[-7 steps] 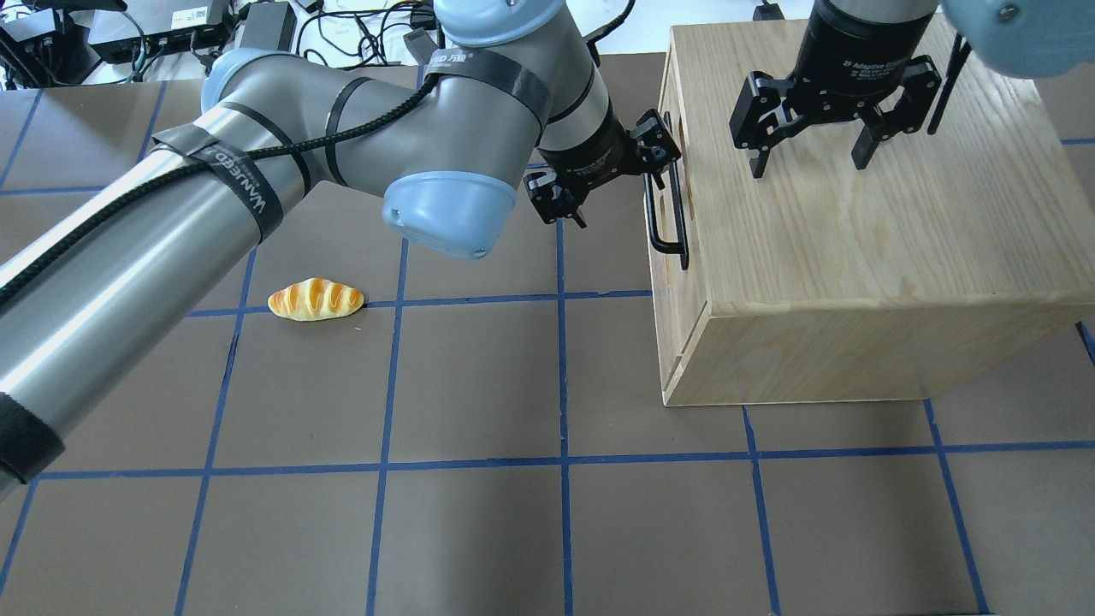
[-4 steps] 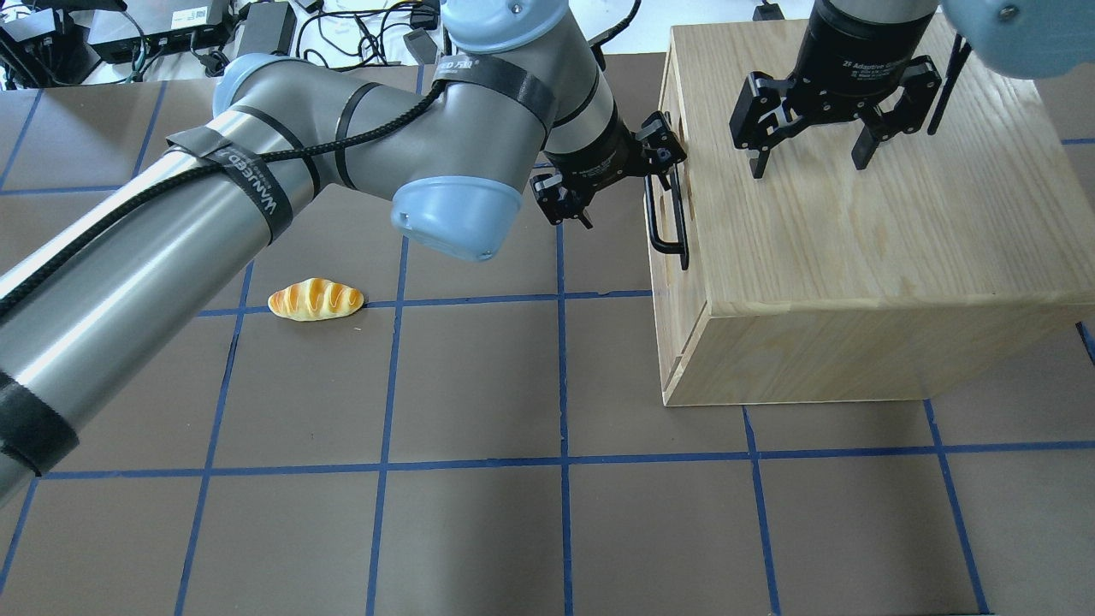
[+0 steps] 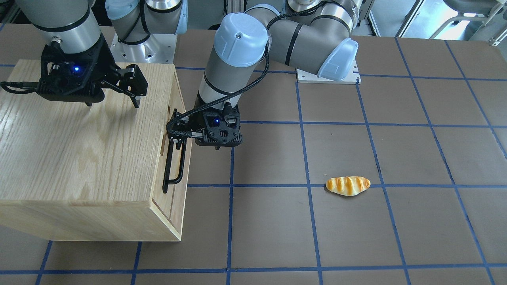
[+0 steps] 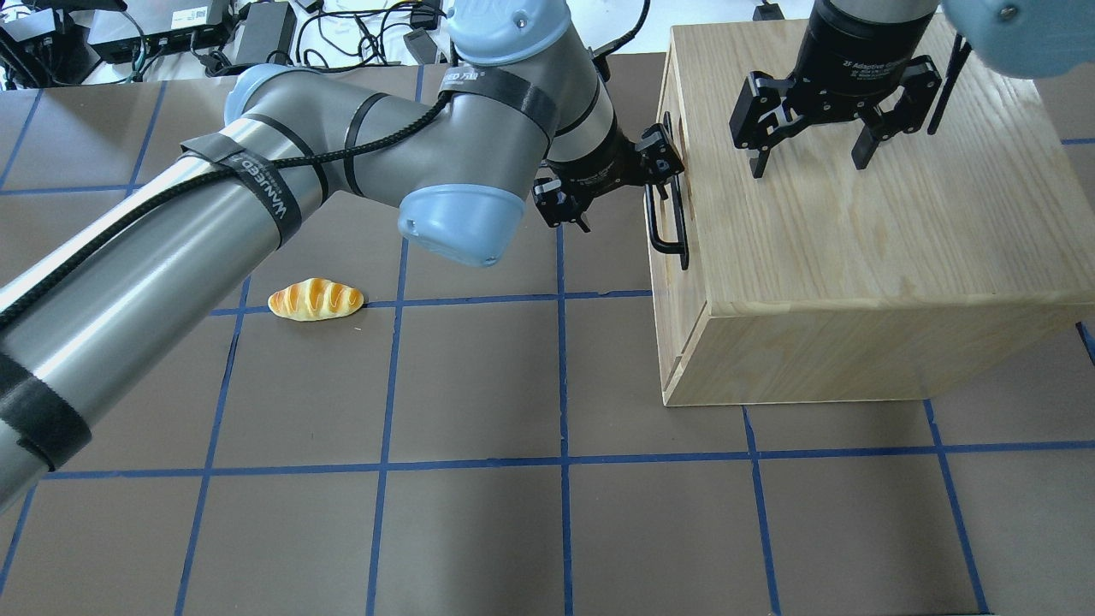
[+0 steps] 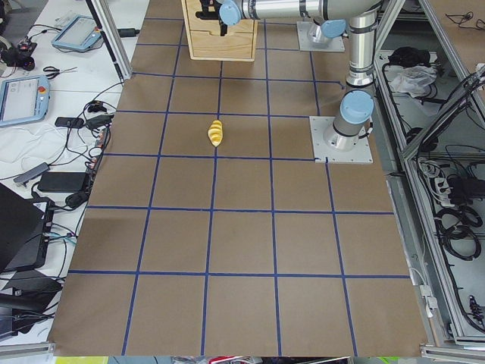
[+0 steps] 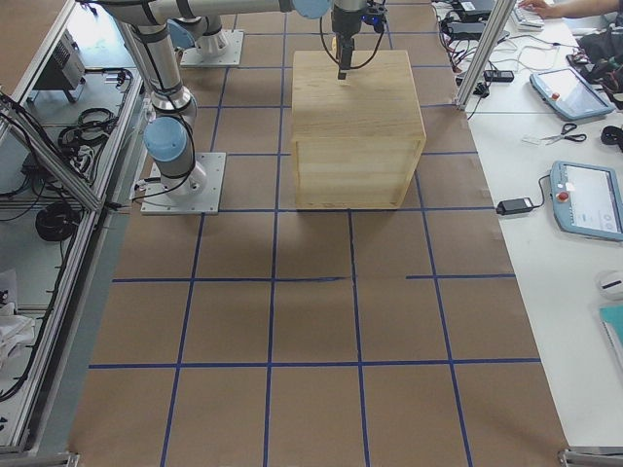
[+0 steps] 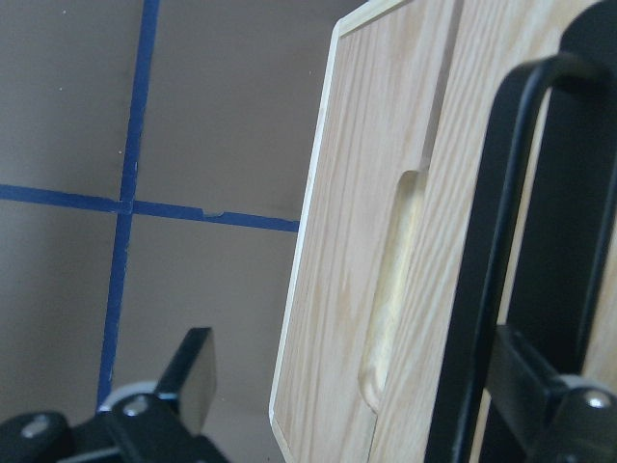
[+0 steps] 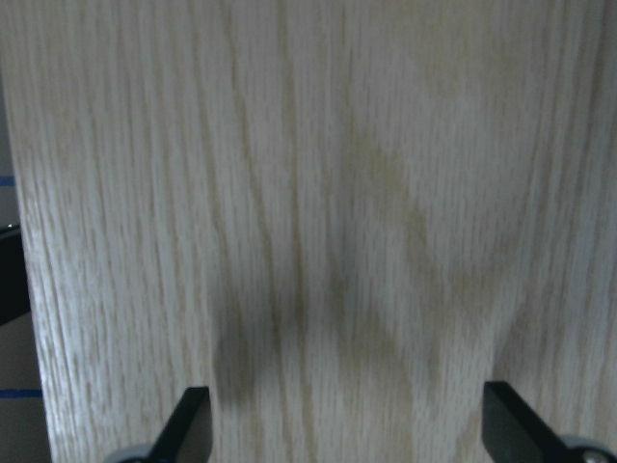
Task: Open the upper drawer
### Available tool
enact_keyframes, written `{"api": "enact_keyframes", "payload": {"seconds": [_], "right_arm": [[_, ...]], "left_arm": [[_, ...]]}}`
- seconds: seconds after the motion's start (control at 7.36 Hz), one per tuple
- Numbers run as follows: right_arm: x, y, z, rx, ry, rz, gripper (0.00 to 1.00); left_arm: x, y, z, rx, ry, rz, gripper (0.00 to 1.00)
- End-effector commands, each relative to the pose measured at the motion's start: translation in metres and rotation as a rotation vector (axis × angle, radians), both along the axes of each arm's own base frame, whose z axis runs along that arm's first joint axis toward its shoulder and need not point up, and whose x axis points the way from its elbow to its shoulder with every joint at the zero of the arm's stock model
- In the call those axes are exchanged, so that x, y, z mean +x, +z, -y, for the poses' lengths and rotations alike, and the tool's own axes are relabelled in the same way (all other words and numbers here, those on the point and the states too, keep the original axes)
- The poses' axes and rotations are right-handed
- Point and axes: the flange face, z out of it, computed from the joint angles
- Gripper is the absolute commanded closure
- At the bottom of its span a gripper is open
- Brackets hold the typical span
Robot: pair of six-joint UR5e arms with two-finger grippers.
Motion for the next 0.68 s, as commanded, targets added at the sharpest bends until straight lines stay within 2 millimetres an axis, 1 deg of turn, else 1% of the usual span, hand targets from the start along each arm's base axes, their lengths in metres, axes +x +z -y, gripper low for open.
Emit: {"api": "enact_keyframes", "payload": {"seconds": [0.0, 0.14, 0.41, 0.54], "right_arm": [[0.0, -0.001, 0.0, 0.002, 0.001, 0.0, 0.0], [0.0, 0.0, 0.0, 0.0, -0.001, 0.0, 0.0], [-0.001, 0.0, 0.0, 0.0, -0.002, 0.0, 0.0], [0.0, 0.0, 0.0, 0.0, -0.001, 0.0, 0.0]], "left_arm": [[0.004, 0.006, -0.001, -0.045, -0.106, 0.014, 0.0], [0.008, 0.001, 0.0, -0.039, -0.127, 0.027, 0.0], [0.01, 0.0, 0.003, -0.051, -0.158, 0.036, 0.0], [0.02, -0.001, 0.01, -0.05, -0.145, 0.036, 0.0]]}}
